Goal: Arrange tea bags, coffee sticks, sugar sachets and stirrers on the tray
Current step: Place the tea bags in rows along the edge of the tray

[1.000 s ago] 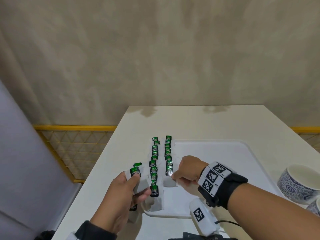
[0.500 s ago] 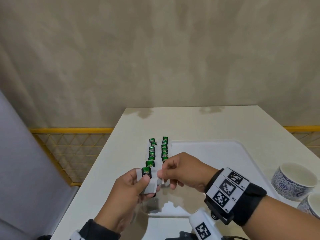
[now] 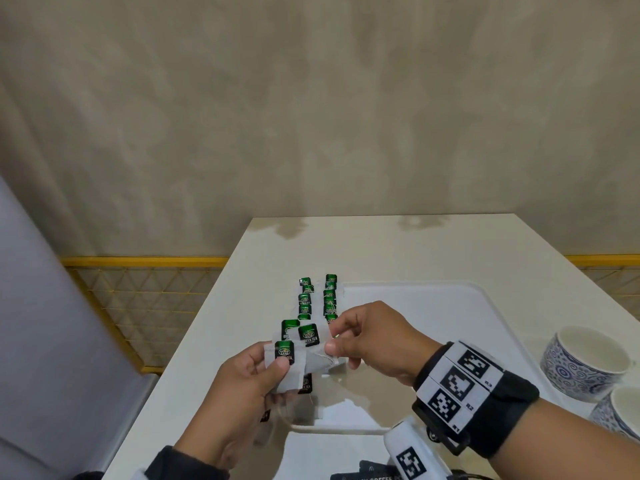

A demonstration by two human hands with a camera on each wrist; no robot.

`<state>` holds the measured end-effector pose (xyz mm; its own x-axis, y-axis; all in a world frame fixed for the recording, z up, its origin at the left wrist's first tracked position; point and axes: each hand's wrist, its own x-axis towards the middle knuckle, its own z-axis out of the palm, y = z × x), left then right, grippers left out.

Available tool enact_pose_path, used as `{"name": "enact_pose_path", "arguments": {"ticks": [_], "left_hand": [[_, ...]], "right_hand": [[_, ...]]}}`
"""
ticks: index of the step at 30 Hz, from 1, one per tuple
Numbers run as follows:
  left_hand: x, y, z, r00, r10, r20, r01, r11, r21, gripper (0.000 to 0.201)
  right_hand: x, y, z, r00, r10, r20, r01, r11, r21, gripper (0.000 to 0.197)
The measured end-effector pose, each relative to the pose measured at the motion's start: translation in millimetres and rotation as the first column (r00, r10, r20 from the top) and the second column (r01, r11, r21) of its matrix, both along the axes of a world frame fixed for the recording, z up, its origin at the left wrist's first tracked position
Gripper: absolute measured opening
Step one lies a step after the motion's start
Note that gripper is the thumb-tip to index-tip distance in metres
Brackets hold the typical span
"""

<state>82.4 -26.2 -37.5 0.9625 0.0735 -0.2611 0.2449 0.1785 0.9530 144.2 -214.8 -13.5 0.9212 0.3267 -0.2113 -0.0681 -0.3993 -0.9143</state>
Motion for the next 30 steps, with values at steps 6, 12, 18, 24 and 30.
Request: {"name": "enact_pose_path", "arguments": {"ticks": [6,12,18,24,30], "left_hand": [[2.3,18.0,-2.9,0.985,0.173,-0.011,-0.173,0.985,0.012,0.023],[1.7,19.7,-1.4,0.983,0.185,-0.014,-0.185,0.982,0.027,0.024],[1.7,12.1,-0.3,0.988,0.151,-0.035,-0.15,0.989,0.017,0.024],[2.0,14.8,-6.9,0.989,0.142,-0.049,-0.14,0.989,0.038,0.023],[3.9,11.9,-12.3,0.993,0.097,-0.063,-0.093,0.994,0.061,0.023]], "right_hand": [[17.4,-20.4,-20.5,0.977,-0.175,-0.124,0.149,0.969,-0.196,0.012],[19.9,-19.1,-25.9,0.901,-0.099,-0.423,0.009,0.978,-0.209,0.008],[22.1,-9.8,-29.2,0.882,-0.053,-0.468,-0.097,0.952,-0.291,0.014],[22.1,-4.5,-31.3,0.97,0.003,-0.243,-0.096,0.924,-0.371,0.022],[21.4,-5.1,-34.1,0.985,0.008,-0.173,-0.08,0.906,-0.417,0.02]]}}
